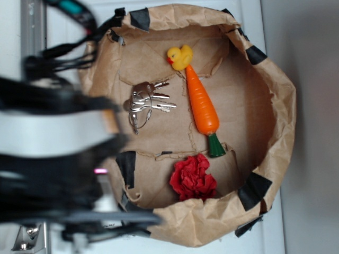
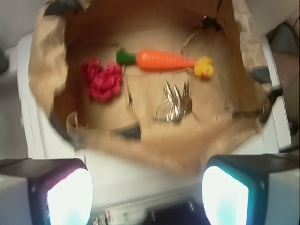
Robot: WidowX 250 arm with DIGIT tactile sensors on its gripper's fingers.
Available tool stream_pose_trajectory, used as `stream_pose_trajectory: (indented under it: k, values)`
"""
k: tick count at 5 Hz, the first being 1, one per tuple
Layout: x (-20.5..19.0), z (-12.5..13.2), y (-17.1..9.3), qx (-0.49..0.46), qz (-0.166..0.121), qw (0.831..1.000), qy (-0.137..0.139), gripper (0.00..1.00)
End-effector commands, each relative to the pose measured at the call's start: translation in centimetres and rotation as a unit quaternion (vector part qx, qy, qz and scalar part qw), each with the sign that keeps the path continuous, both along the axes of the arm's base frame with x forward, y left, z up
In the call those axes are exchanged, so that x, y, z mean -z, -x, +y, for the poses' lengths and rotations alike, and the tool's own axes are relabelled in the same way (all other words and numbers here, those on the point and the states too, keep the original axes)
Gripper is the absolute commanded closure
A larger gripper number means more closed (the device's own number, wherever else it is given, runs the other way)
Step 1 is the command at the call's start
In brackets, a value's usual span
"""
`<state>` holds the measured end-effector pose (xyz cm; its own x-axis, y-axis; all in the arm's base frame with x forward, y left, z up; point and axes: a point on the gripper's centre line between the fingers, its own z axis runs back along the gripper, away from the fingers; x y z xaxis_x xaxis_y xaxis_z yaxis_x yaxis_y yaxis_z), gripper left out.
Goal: Grab the silver keys.
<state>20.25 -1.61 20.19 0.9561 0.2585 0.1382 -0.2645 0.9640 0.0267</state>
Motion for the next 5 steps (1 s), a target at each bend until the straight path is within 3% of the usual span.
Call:
stream_pose_trajectory:
  k: [1,3,5]
  values:
    - [2.3,4.0,-3.1,-0.181,-0.025,0.983,-0.016,0.00]
    - [6.3,5.6,-2.6,-0.276,0.005,0.960,-0.046,0.00]
    - [8.1,6.6,-2.3,-0.297,0.019,0.954,-0.048,0.00]
